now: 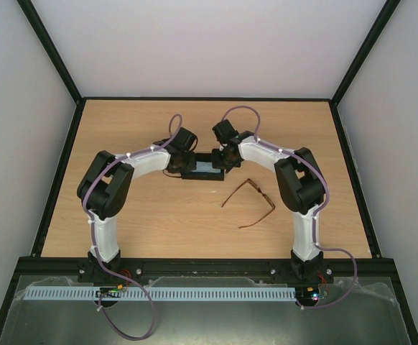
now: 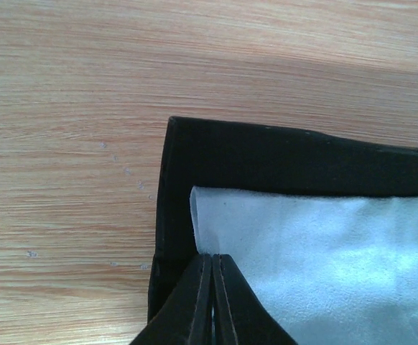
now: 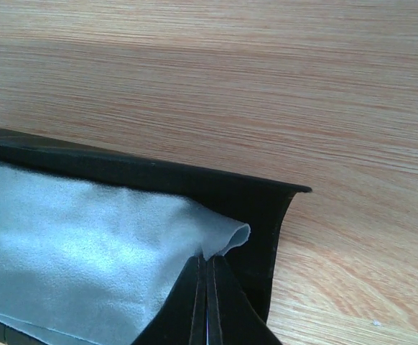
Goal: Organize the sunglasses
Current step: Place the glasses cleaning cloth in the sunglasses case.
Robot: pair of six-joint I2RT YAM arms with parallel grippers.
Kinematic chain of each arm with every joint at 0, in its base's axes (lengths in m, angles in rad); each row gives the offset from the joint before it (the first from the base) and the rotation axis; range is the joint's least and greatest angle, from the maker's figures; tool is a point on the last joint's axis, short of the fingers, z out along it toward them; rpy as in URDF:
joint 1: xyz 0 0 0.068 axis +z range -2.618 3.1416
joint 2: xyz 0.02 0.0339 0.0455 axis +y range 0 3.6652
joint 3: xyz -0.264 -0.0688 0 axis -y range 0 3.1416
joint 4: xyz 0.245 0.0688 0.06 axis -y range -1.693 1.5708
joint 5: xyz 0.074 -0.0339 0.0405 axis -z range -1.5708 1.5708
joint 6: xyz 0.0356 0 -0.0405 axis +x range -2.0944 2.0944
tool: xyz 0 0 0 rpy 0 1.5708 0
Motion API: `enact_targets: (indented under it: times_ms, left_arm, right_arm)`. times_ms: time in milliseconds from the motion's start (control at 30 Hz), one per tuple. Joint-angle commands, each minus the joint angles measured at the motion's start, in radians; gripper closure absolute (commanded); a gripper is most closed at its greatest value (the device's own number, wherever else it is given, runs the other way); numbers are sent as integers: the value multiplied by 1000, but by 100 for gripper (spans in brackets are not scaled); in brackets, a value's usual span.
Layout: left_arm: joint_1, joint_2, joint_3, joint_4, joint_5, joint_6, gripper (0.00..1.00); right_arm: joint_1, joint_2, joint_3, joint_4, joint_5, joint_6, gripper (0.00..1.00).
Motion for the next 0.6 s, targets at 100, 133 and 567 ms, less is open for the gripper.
enact_targets:
  times_ms: [100, 133, 567]
  left_arm:
    - [7, 27, 25, -4, -6, 12, 98]
    - [7, 29, 27, -4, -8, 11, 98]
    - [10, 40, 24, -6, -13, 18, 98]
  right_arm:
    - [-2, 25, 21, -22, 1, -9, 99]
    - [-2, 25, 19, -22, 2, -8, 99]
    - [-2, 27, 26, -37, 22, -20, 99]
